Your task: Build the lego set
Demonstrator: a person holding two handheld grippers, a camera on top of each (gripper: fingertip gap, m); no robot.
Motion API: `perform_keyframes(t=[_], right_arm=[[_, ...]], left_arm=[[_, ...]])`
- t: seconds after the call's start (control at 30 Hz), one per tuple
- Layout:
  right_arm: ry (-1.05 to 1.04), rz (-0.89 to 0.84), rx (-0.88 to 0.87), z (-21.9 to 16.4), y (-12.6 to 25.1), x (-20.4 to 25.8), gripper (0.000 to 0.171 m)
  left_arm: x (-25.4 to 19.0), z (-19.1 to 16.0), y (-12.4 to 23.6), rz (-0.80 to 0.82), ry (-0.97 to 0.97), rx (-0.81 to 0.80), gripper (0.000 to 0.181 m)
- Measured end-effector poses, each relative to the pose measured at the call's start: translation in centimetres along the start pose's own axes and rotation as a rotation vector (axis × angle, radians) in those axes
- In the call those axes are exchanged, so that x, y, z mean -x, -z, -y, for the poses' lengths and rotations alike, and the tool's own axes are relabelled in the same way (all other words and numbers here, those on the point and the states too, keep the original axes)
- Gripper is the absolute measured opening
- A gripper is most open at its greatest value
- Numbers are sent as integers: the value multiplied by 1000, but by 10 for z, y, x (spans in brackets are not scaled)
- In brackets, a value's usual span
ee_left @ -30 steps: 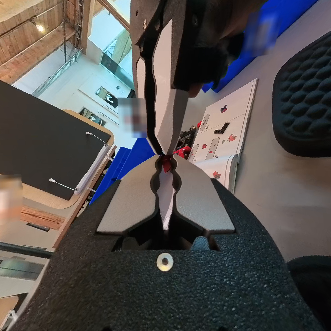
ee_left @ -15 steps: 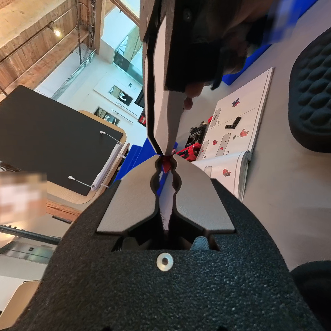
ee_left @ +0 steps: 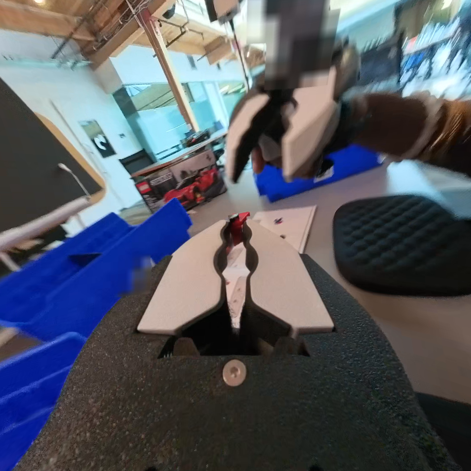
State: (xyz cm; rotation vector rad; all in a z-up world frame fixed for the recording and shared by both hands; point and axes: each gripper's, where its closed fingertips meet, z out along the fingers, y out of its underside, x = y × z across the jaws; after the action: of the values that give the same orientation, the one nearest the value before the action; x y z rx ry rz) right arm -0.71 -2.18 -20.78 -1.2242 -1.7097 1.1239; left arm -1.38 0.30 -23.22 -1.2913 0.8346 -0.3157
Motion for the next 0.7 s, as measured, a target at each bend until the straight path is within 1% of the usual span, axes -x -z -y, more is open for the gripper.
perform_keyframes(t=[0.03,0.07,0.13,0.23,0.27,0.33,0.4,0.47,0.5,0.57,0.7], right_arm=[[39,51,-18,-1,1,5,33],[82,52,-38,-3,1,5,35],[186,18,-41,-10,-2,1,40],[335,-58,45,-23,-11,-8,48],[382,-67,52,-22,-13,-9,49],[491,-88,-7,-10,-15,-6,44],[588,-113,-43,-1,-15,-5,38],[644,-109,-19,-2,-17,-5,35],[658,-104,-6,-3,-19,-5,34],[687,-90,2,-5,-21,-3,25],[663,-98,5,-7,-22,-4,24]], left_arm=[[1,3,1,-31,91,-38,9],[2,6,3,-65,173,-75,9],[2,12,5,-128,323,-134,8],[-3,21,6,-247,534,-207,8],[-4,23,6,-274,600,-225,8],[-4,26,7,-319,707,-250,8],[-4,27,7,-357,785,-263,8],[-8,26,6,-396,839,-256,8],[-10,26,6,-413,857,-253,8],[-12,27,6,-433,890,-252,8],[-11,24,5,-437,915,-241,8]])
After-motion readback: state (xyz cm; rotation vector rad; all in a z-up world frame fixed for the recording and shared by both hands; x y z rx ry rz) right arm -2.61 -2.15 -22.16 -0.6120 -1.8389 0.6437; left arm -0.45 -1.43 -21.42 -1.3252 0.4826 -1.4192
